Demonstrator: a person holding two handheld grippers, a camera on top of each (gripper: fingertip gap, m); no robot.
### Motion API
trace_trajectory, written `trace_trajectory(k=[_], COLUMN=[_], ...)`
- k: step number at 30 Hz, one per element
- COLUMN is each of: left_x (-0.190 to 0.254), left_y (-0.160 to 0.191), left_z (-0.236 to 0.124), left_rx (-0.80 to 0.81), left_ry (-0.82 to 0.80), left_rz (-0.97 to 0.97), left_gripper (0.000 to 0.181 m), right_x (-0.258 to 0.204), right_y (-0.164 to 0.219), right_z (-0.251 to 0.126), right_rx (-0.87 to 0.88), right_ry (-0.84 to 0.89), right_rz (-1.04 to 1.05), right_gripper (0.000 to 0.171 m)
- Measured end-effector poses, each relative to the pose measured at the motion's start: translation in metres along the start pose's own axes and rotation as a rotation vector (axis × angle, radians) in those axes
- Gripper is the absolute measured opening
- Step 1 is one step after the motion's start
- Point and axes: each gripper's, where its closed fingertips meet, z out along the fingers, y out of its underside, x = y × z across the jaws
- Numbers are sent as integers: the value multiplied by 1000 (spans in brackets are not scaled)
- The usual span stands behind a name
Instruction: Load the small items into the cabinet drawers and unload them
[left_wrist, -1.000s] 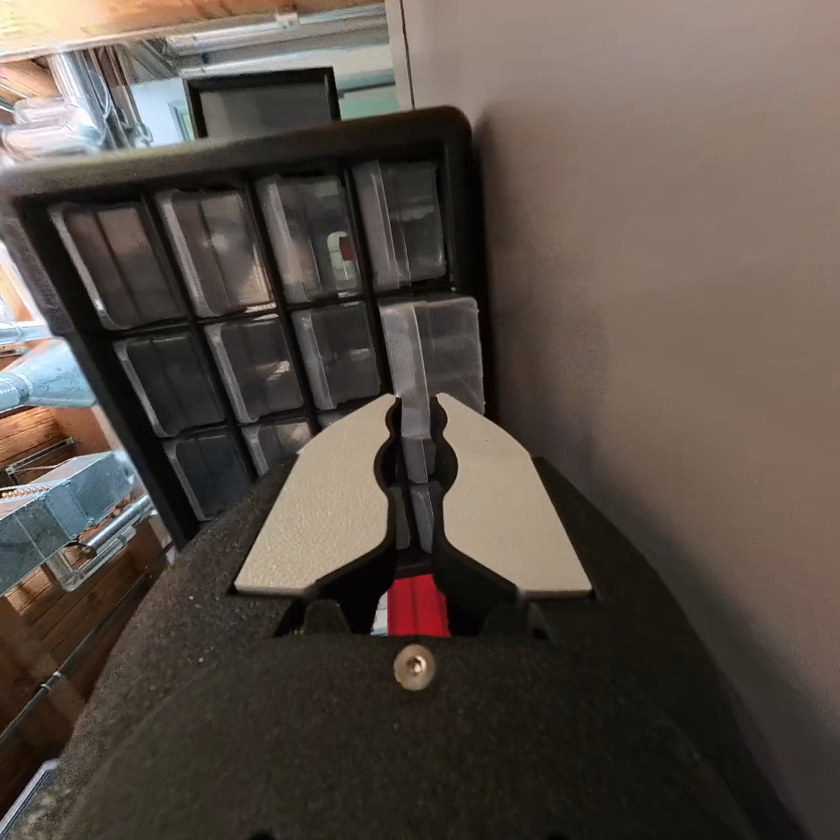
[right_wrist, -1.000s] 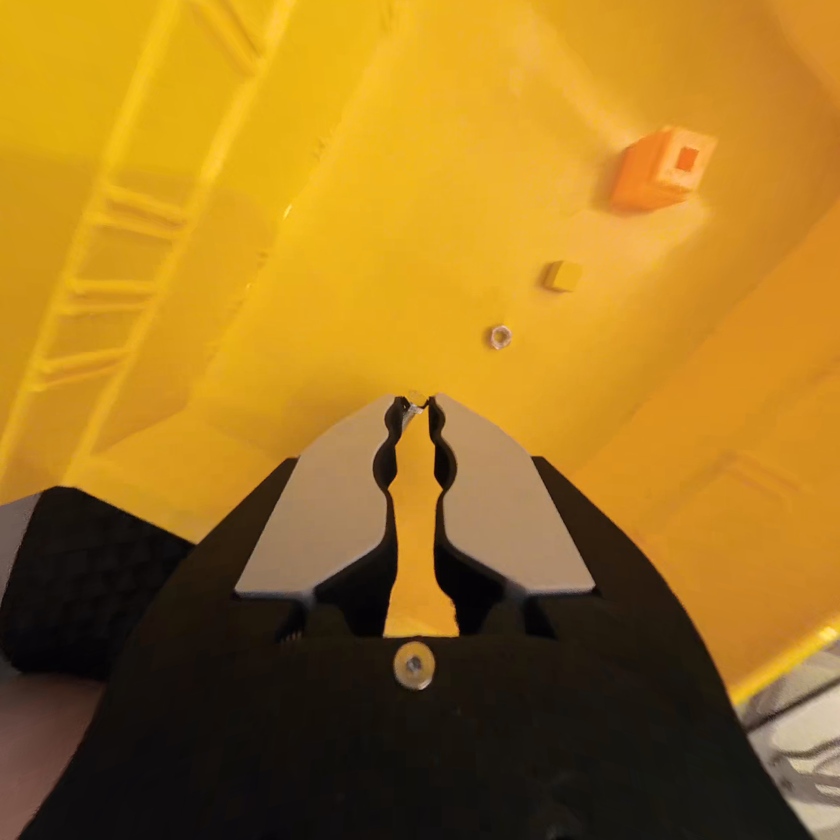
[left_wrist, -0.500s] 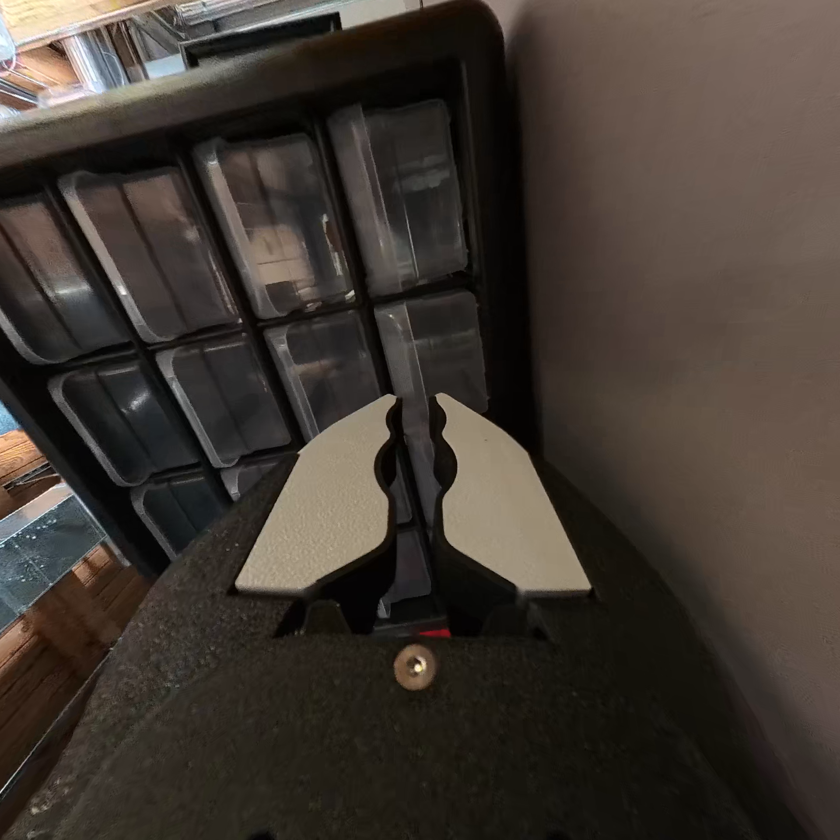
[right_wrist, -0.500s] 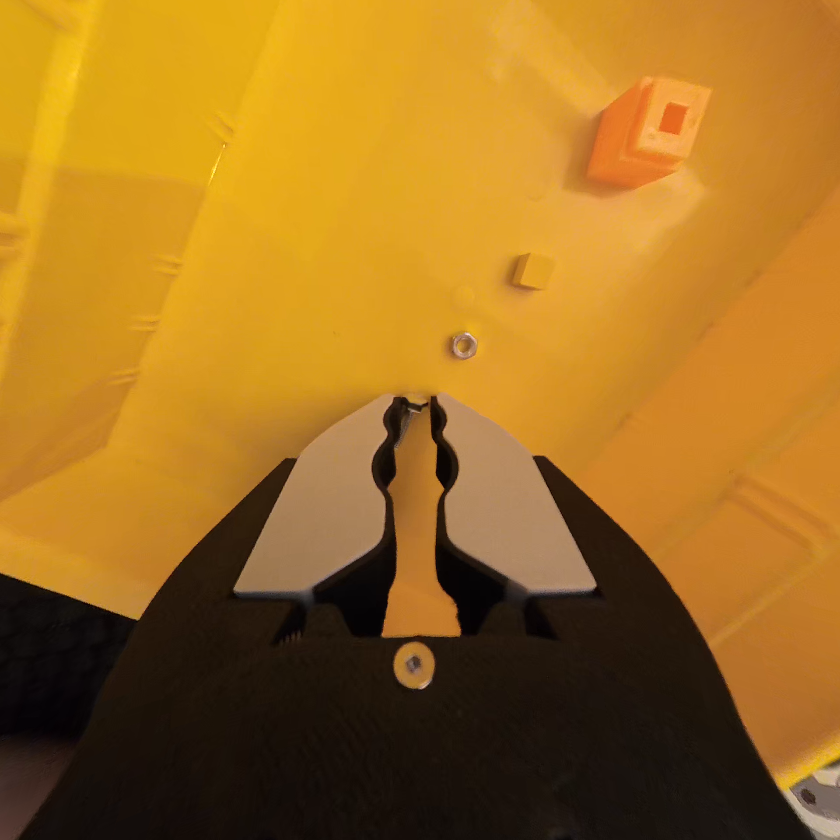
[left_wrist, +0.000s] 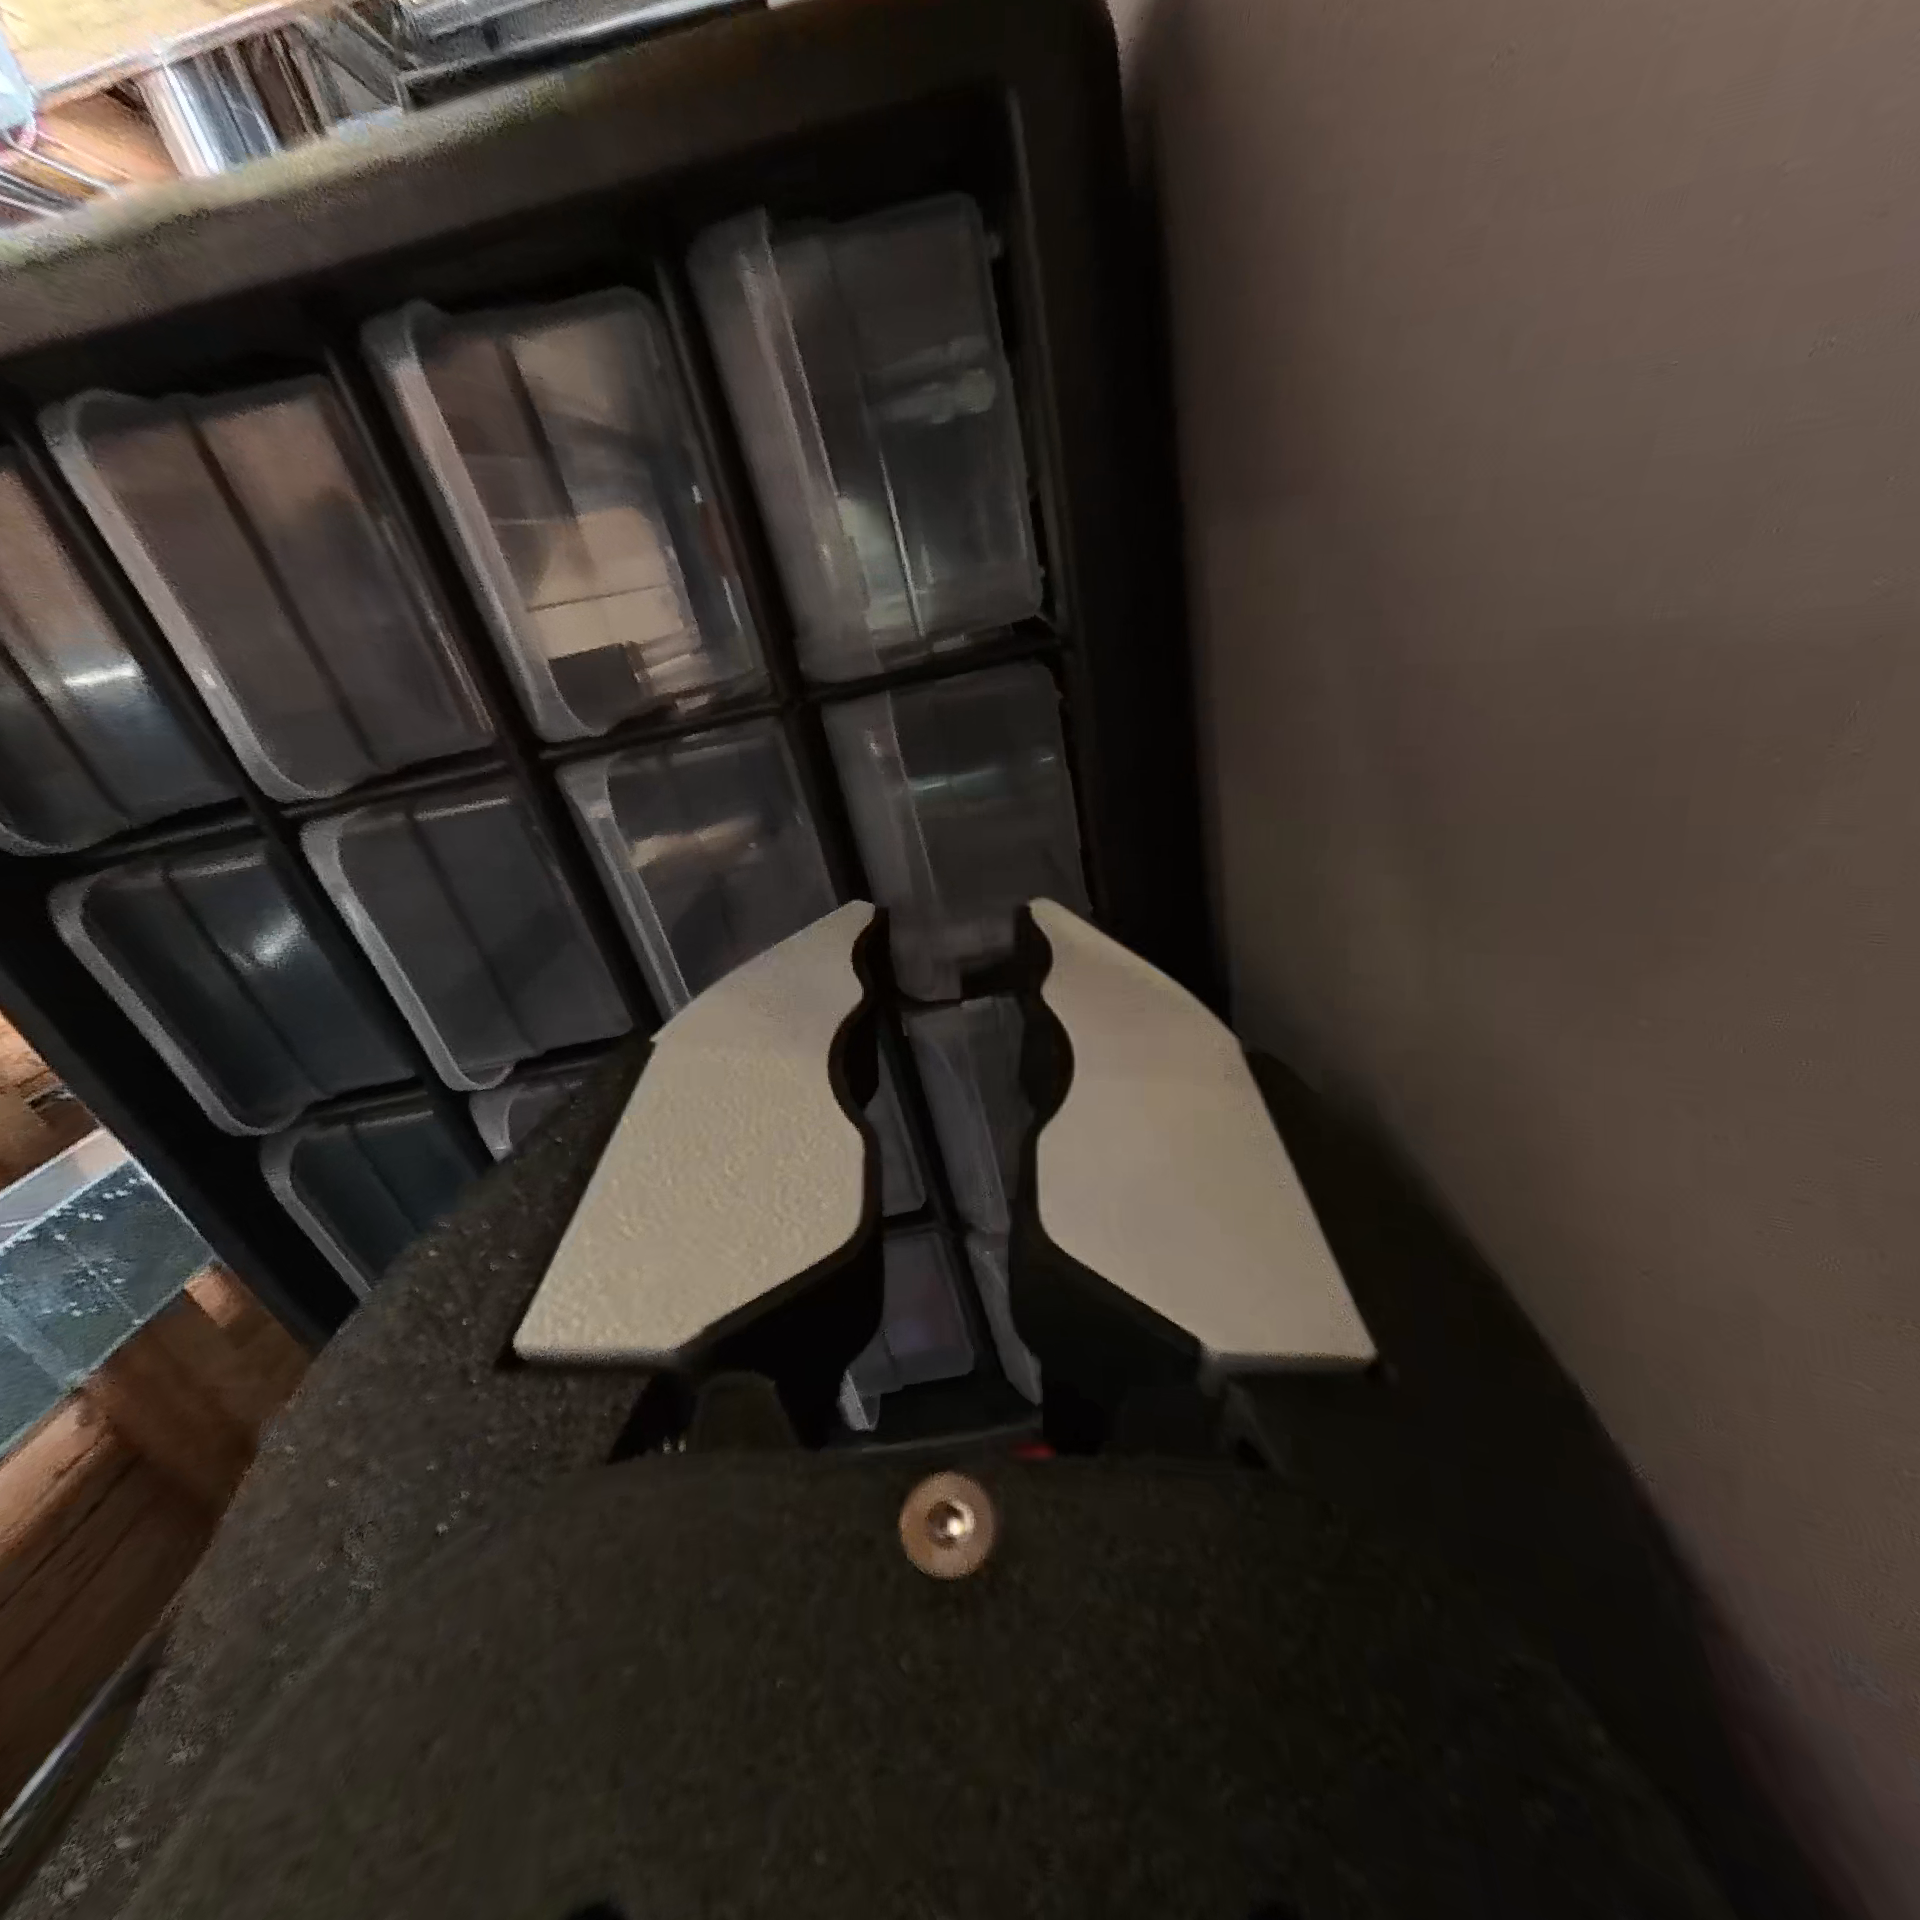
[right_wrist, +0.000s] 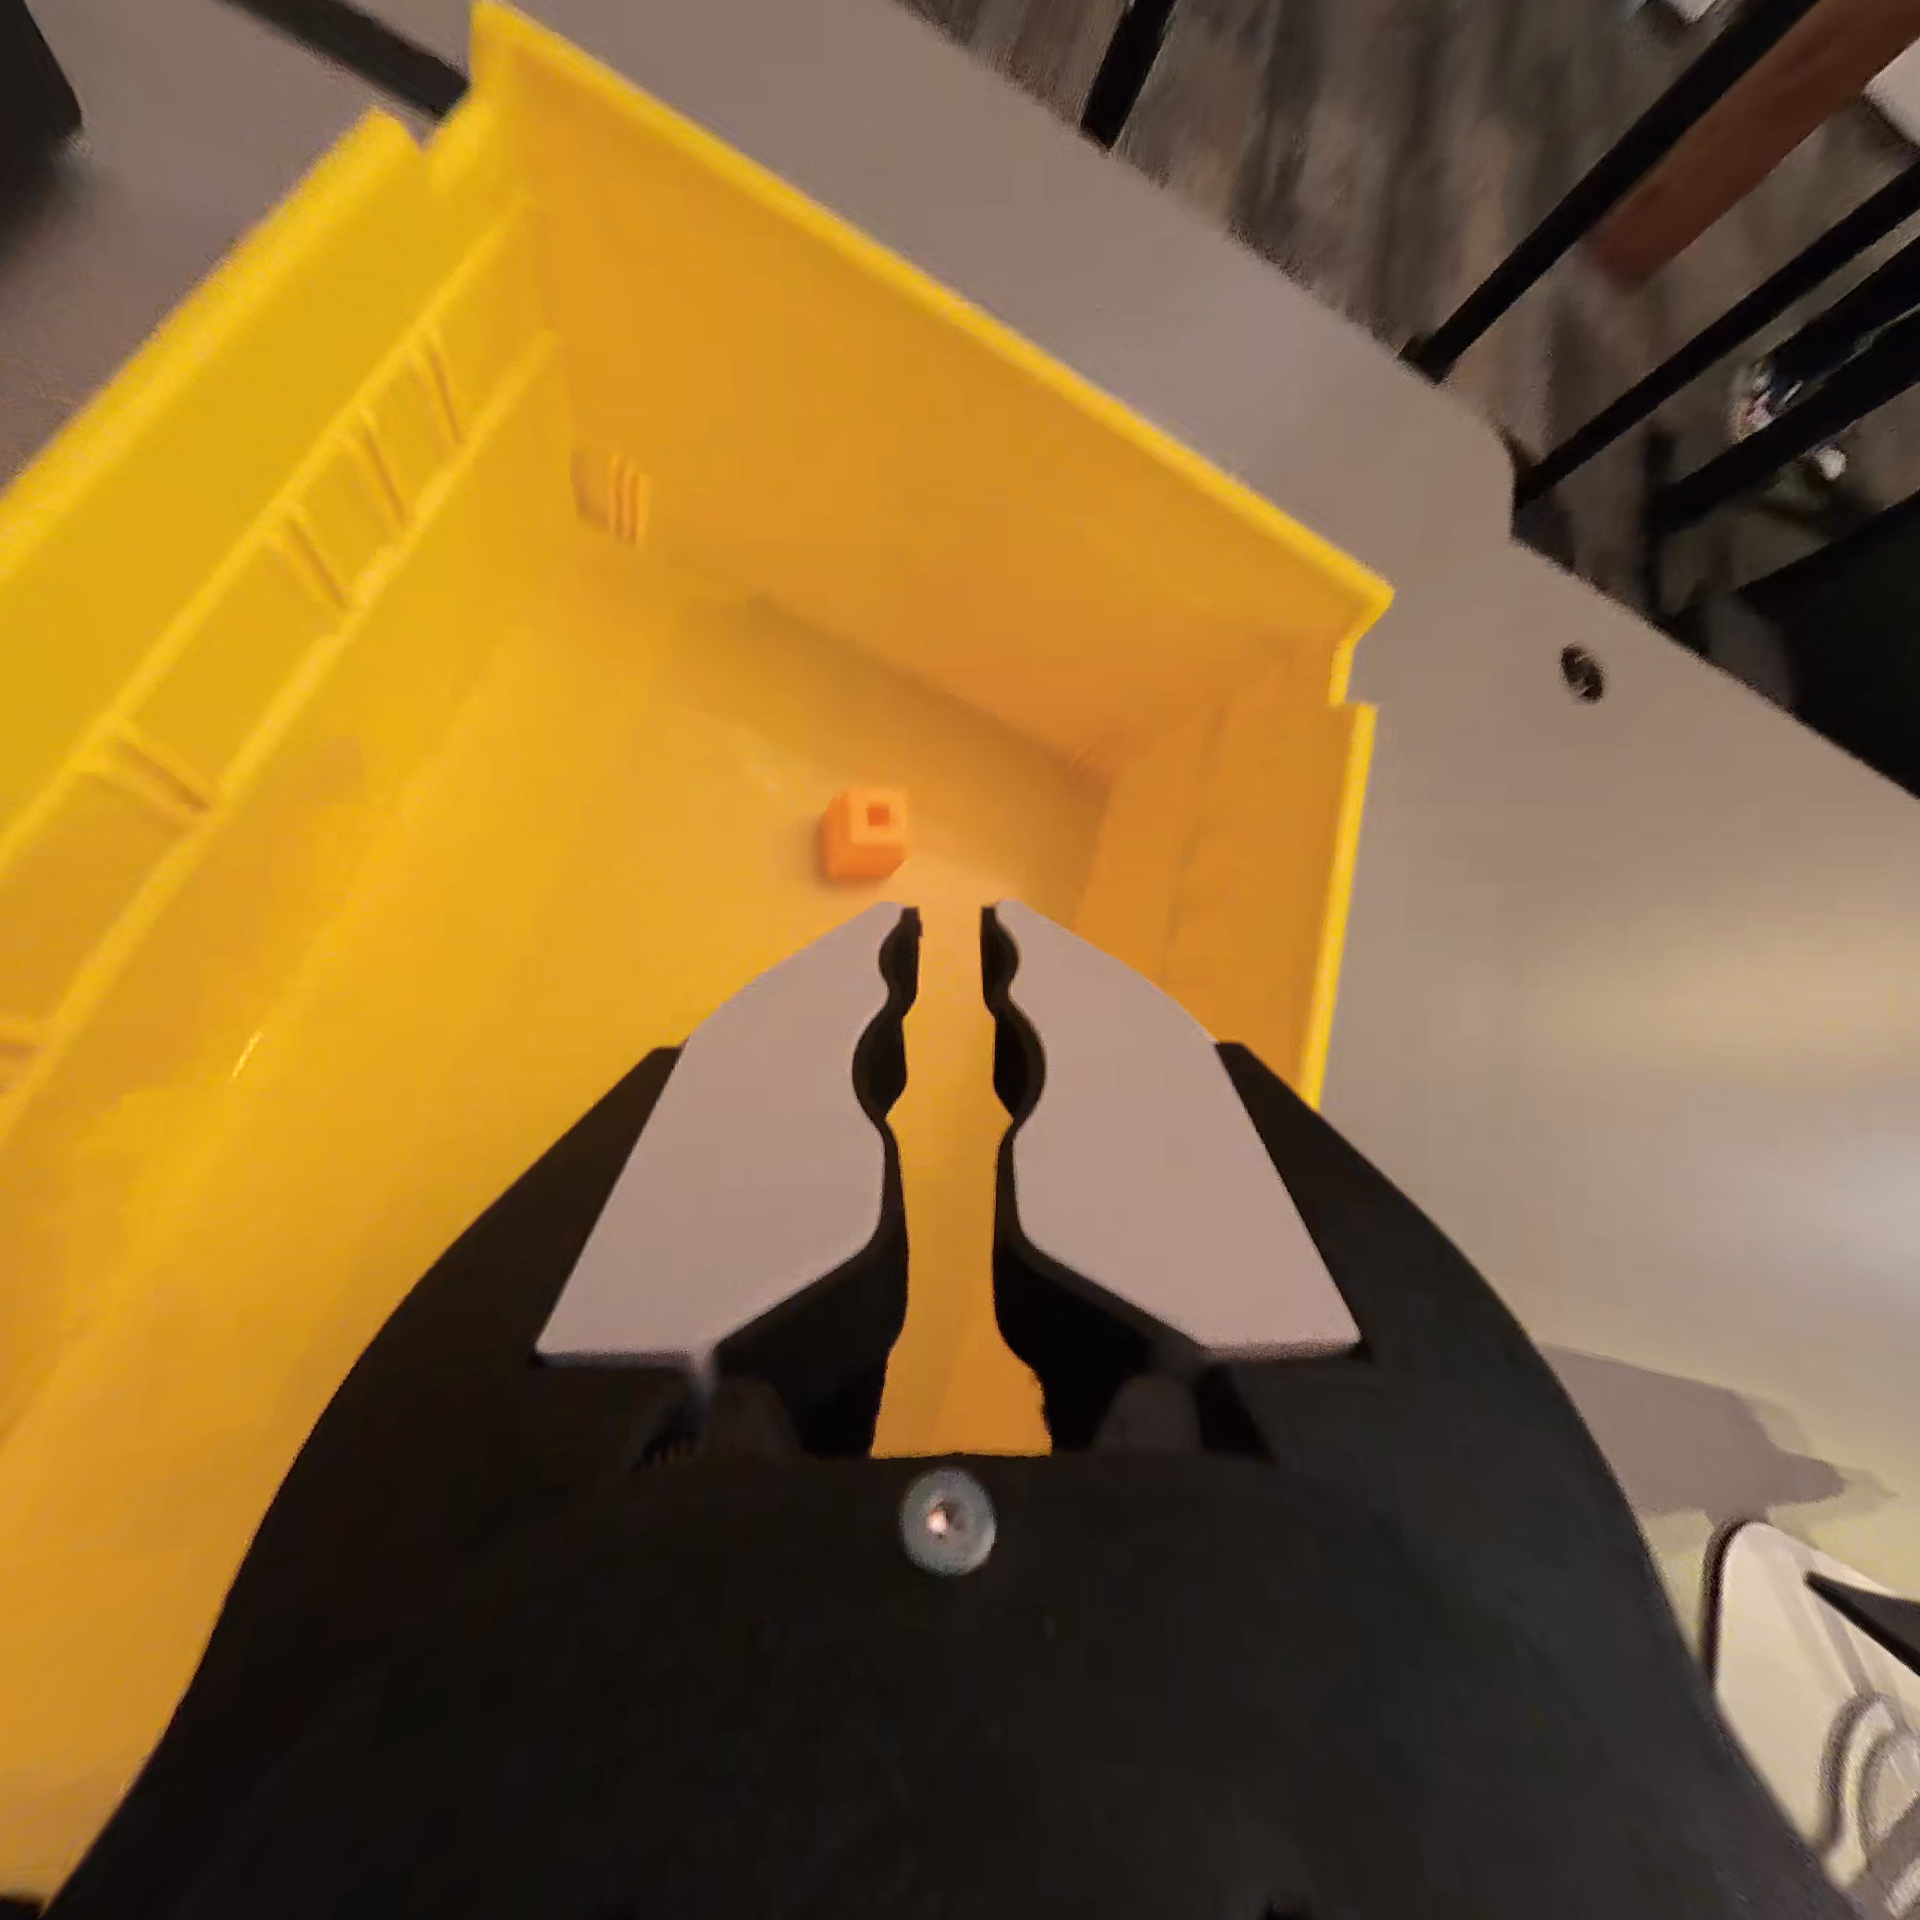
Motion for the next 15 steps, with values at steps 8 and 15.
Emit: trace_trajectory(k=[8, 15], left_x=[-8, -64], left_y=[-36, -46], left_z=[-36, -25], left_rx=[145, 203], left_ry=[29, -88], left_rz=[-98, -258], left_gripper=[33, 25], right_x=[-6, -2], right_y=[0, 0], right_z=[14, 16], right_rx=[4, 39], right_ry=[51, 19], right_rz=[-71, -2], right_gripper=[13, 13])
